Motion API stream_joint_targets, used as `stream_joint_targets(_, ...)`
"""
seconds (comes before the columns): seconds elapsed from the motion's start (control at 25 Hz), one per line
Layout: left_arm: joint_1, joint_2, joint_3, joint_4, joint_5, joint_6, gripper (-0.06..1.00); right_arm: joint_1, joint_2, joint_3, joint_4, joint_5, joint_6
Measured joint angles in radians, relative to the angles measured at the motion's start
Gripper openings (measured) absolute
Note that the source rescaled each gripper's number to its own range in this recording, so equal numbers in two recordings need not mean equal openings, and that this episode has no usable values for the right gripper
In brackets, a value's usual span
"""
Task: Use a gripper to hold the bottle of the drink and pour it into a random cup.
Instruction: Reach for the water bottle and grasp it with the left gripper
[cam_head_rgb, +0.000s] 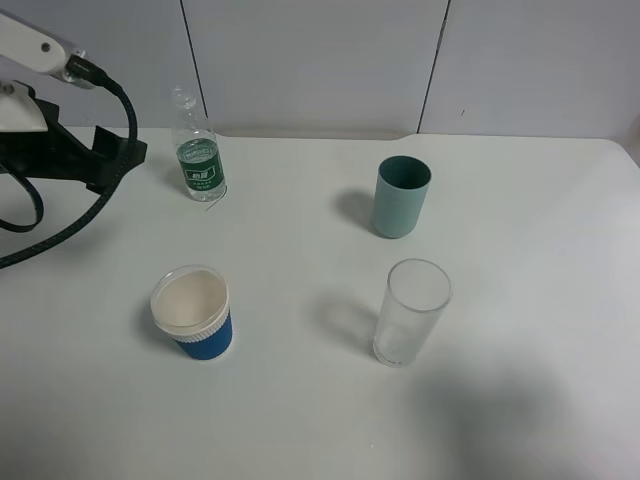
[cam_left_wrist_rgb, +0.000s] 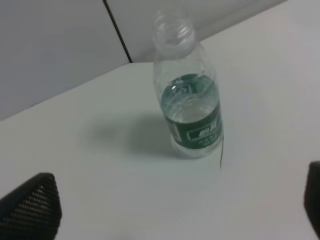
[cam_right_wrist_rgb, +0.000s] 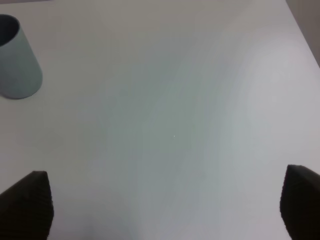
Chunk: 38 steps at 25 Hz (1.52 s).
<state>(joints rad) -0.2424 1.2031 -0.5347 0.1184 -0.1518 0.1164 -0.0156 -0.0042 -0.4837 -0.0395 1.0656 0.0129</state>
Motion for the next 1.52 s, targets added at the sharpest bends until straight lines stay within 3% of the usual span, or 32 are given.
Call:
stream_joint_targets(0.96,0.0,0.379,-0.002,0.042,-0.488,-0.004,0.99,0.0,0.0,0.0,0.0,0.0,0.0)
stream_joint_targets(1.52,0.062,0.516,-0.006,0.042,-0.622,-0.061,0.99,0.0,0.0,0.0,0.0,0.0,0.0)
